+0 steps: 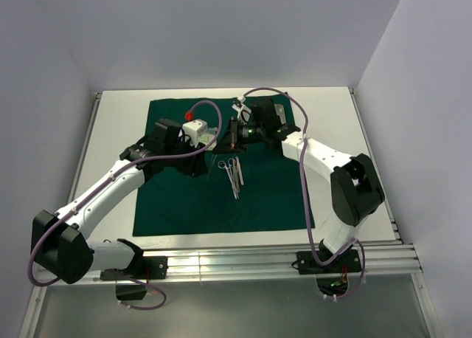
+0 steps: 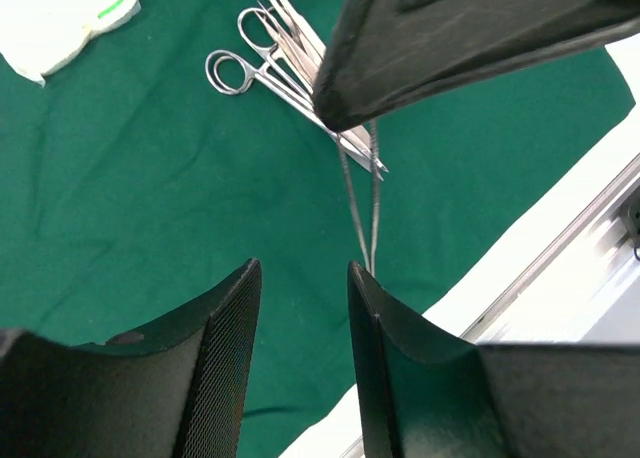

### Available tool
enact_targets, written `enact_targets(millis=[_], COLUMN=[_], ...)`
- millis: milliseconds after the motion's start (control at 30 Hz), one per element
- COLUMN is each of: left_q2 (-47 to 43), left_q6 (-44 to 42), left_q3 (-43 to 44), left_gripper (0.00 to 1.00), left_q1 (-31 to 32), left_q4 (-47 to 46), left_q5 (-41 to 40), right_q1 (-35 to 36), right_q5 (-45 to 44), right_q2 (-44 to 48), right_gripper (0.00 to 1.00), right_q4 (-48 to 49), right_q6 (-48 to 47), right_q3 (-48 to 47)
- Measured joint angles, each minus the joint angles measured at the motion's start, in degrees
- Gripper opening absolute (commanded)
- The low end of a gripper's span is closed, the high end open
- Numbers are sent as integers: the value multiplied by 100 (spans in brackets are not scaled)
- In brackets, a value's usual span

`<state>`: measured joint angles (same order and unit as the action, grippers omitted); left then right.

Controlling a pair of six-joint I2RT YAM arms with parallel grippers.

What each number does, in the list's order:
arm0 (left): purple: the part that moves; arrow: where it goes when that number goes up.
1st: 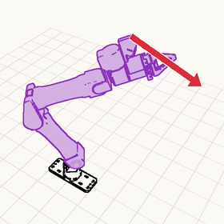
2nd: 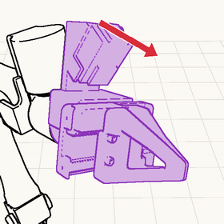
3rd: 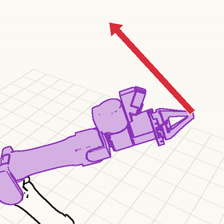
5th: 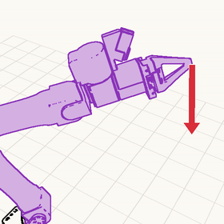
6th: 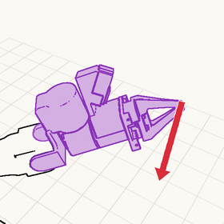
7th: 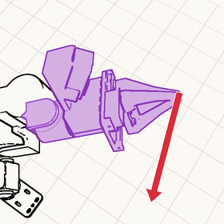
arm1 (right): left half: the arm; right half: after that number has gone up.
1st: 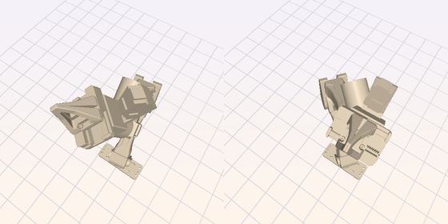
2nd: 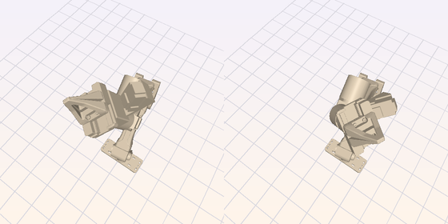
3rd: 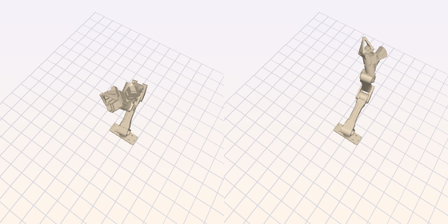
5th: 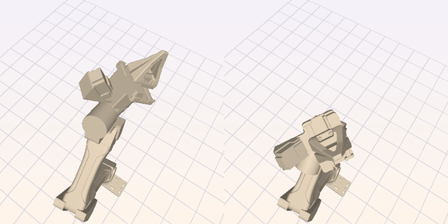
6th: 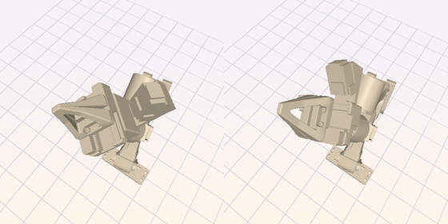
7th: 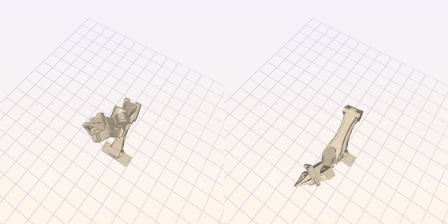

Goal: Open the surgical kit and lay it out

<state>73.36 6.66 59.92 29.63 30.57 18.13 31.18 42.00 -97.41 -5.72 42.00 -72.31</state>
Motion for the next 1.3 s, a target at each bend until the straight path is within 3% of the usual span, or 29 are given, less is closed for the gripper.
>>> enact_targets(millis=[600, 1033, 1300], left_q2=[-195, 127, 129], left_q6=[-76, -127, -125], left_q3=[-142, -136, -87], left_gripper=[40, 24, 25], left_q1=[74, 160, 160], left_q4=[114, 195, 197], left_q5=[304, 256, 254], right_q1=[120, 157, 181], right_q5=[-76, -72, -70], right_q2=[-297, -323, -323], right_gripper=[0, 0, 0], right_q4=[-149, -153, -153], right_q6=[37, 55, 52], right_q3=[-214, -243, -243])
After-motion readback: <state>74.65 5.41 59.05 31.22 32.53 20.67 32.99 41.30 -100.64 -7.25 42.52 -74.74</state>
